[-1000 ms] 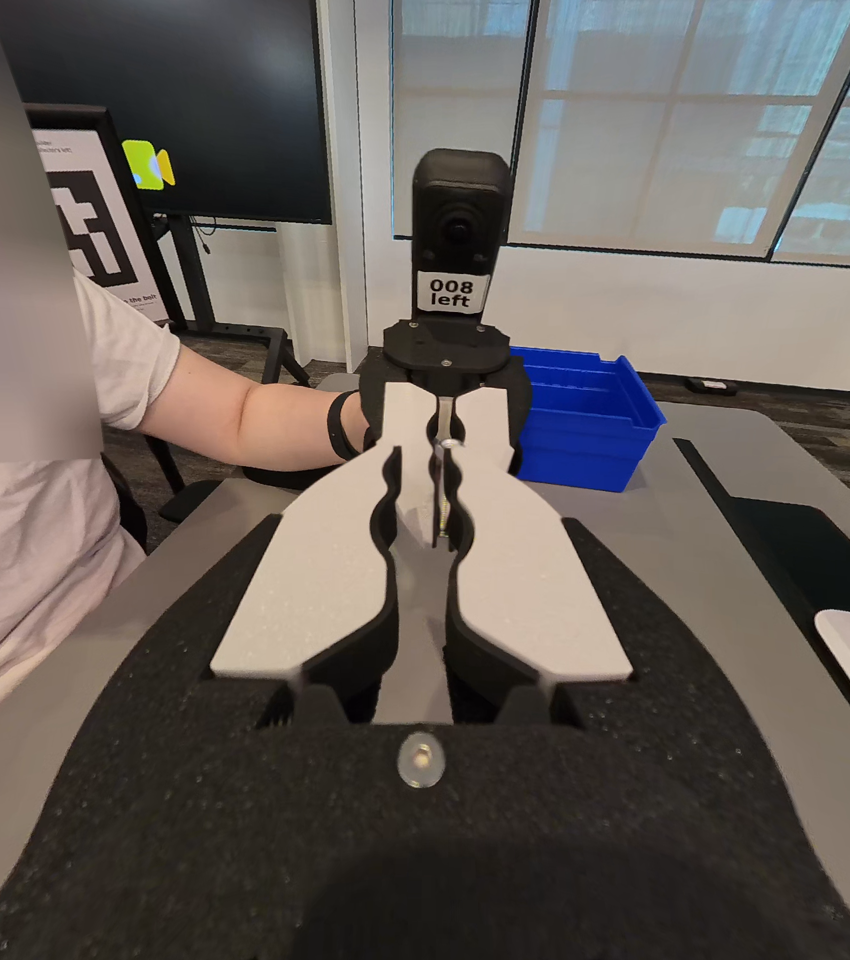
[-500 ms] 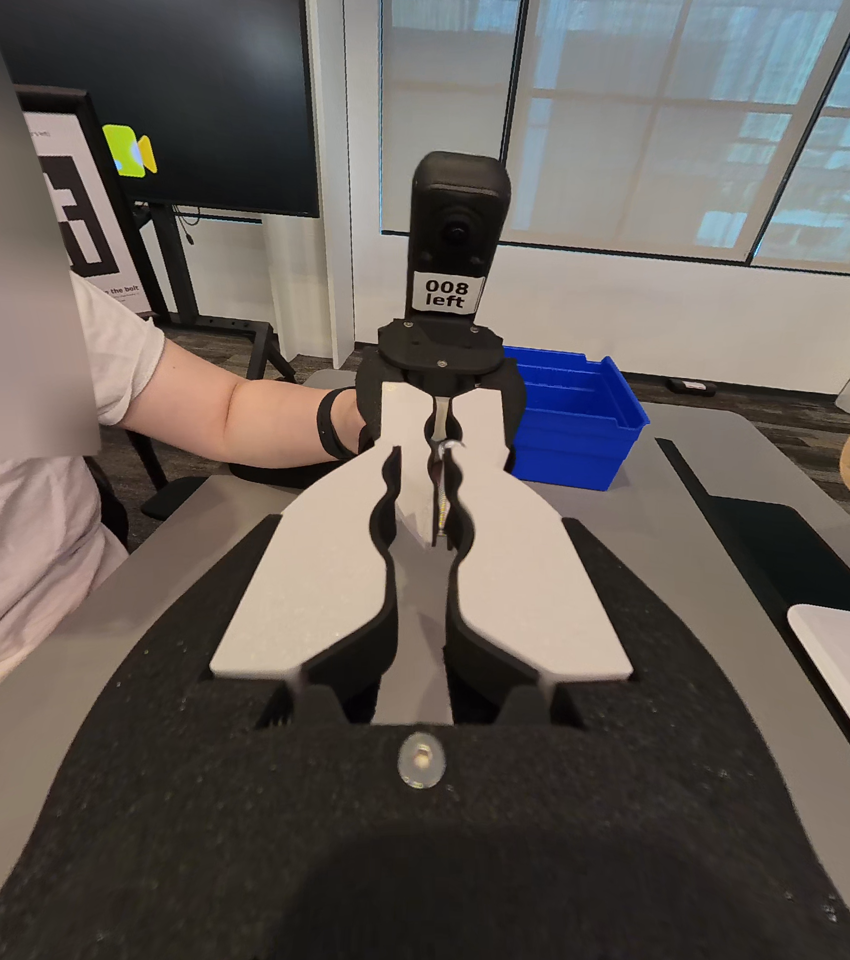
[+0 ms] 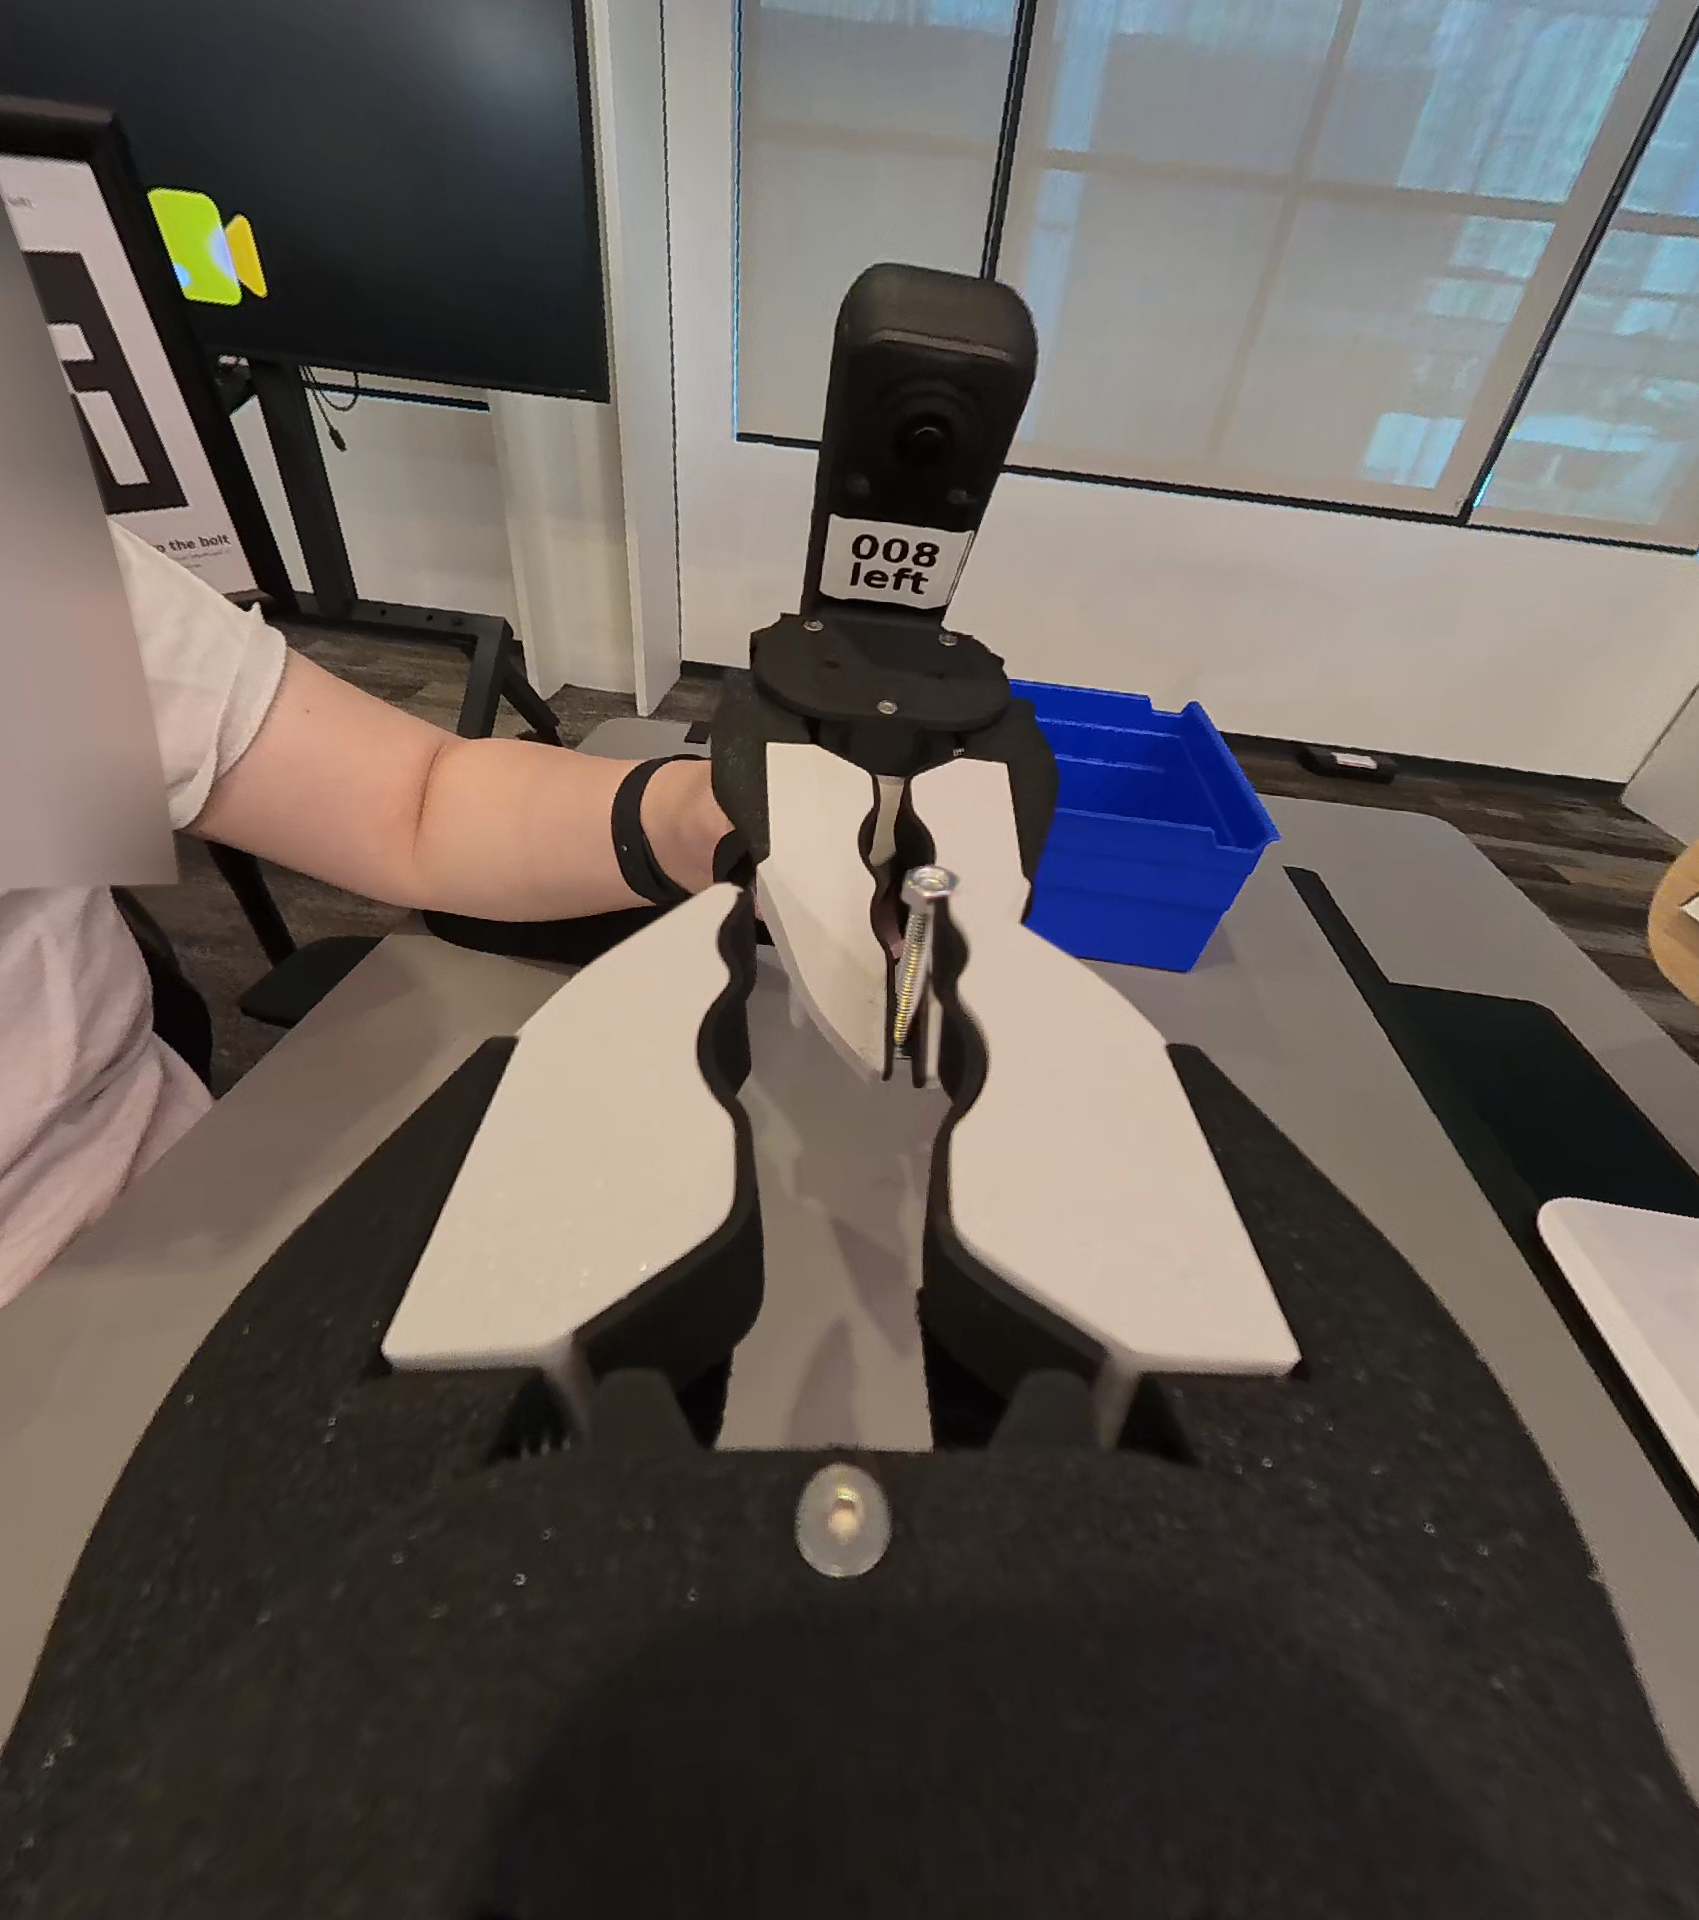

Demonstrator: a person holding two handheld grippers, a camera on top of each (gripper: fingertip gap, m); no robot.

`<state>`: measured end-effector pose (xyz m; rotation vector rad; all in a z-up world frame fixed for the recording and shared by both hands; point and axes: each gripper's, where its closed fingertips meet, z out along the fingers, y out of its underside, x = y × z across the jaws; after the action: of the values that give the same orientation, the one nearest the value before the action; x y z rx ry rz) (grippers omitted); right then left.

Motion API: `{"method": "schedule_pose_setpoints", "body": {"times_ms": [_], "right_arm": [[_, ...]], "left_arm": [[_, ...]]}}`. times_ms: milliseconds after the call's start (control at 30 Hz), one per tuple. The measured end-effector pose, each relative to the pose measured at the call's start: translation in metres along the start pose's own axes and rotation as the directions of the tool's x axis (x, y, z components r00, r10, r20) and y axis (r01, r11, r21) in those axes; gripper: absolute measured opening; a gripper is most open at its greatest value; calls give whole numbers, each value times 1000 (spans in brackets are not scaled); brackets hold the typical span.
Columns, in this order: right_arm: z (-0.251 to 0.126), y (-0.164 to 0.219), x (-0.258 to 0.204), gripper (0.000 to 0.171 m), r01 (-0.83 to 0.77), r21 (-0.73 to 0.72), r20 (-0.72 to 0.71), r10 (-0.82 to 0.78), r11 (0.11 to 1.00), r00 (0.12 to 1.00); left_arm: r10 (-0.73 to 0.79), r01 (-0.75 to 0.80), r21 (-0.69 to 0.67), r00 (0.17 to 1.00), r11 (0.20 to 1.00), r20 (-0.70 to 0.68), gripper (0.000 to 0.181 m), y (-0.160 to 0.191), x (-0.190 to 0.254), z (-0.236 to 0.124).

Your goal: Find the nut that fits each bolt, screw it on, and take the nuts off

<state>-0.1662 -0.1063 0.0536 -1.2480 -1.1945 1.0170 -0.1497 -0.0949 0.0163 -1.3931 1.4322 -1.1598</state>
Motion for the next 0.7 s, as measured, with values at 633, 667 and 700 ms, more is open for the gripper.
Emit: {"method": "schedule_pose_setpoints", "body": {"times_ms": [633, 667, 700], "right_arm": [[9, -1, 3, 45, 59, -11, -66, -60, 998, 996], [10, 0, 0, 45, 60, -22, -55, -61, 998, 997], [11, 1, -1, 47, 65, -29, -52, -67, 997, 996]], "left_arm": [[-7, 6, -7, 1000, 1000, -7, 4, 2, 0, 2], [-4, 4, -9, 1000, 1000, -5, 5, 2, 1, 3], [-3, 3, -10, 1000, 1000, 5, 4, 3, -1, 3]]}}
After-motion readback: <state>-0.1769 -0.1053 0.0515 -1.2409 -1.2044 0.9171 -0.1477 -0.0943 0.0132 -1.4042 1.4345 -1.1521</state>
